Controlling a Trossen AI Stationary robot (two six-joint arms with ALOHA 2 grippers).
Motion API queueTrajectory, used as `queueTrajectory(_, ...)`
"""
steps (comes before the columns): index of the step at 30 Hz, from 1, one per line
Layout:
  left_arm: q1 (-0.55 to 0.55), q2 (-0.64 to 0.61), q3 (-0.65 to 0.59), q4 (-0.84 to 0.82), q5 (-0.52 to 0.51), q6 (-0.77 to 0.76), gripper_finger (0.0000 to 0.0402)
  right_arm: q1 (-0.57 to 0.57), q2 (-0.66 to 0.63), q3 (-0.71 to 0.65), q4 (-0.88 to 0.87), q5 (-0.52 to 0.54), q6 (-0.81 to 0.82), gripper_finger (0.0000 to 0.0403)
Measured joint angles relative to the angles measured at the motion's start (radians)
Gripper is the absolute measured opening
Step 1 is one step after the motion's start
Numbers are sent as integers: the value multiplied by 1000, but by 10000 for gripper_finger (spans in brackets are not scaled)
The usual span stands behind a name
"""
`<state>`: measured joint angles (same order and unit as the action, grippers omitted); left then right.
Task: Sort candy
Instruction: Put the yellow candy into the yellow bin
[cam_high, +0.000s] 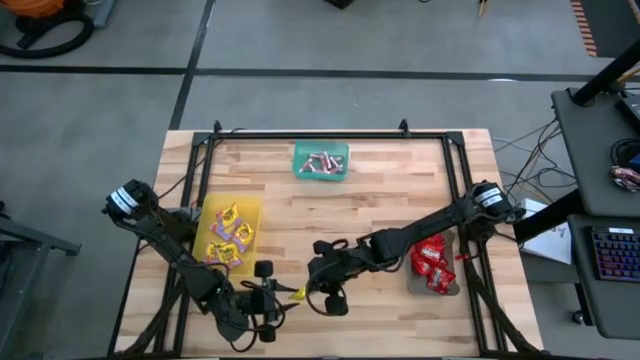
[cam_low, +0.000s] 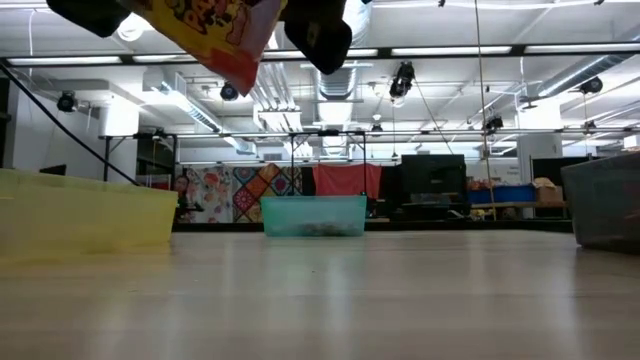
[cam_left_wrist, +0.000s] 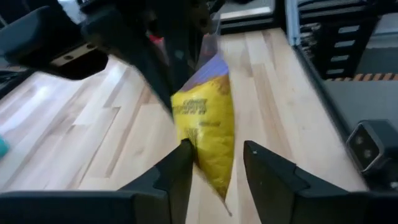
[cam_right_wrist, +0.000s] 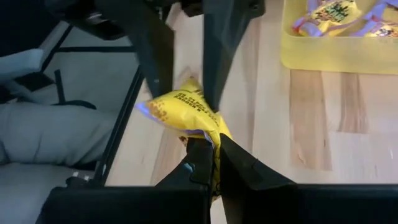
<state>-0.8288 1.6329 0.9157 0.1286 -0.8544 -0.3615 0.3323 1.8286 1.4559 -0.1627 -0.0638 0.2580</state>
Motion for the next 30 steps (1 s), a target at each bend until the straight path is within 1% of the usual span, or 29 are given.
queueTrajectory(2,-1,0,0,-32,-24,-18,116,-4,0,0,4,-16,-7,9)
queueTrajectory(4,-1,0,0,-44,-46,-24,94,-5,-1,1,11,-19,-16,9)
queueTrajectory(8,-1,0,0,-51,-52,-24,23,-5,-1,1,11,-21,-48,10)
queueTrajectory(9,-1,-1,0,-57,-52,-32,13,-5,-1,1,12,-20,-54,12)
queueTrajectory(12,-1,-14,0,-94,-51,-85,11,-10,-1,1,16,-19,-60,32)
queueTrajectory(17,-4,-61,0,-218,-22,-206,3,-30,-5,1,15,-14,-76,95)
queueTrajectory(20,-8,-113,0,-346,9,-320,1,-45,-11,2,16,-14,-77,135)
queueTrajectory(23,-8,-190,1,-518,60,-483,1,-58,-11,2,13,-14,-77,166)
queueTrajectory(27,-7,-326,37,-780,138,-763,1,-69,-11,2,11,-12,-77,192)
queueTrajectory(30,-8,-411,43,-969,197,-918,0,-71,-11,2,4,-12,-79,200)
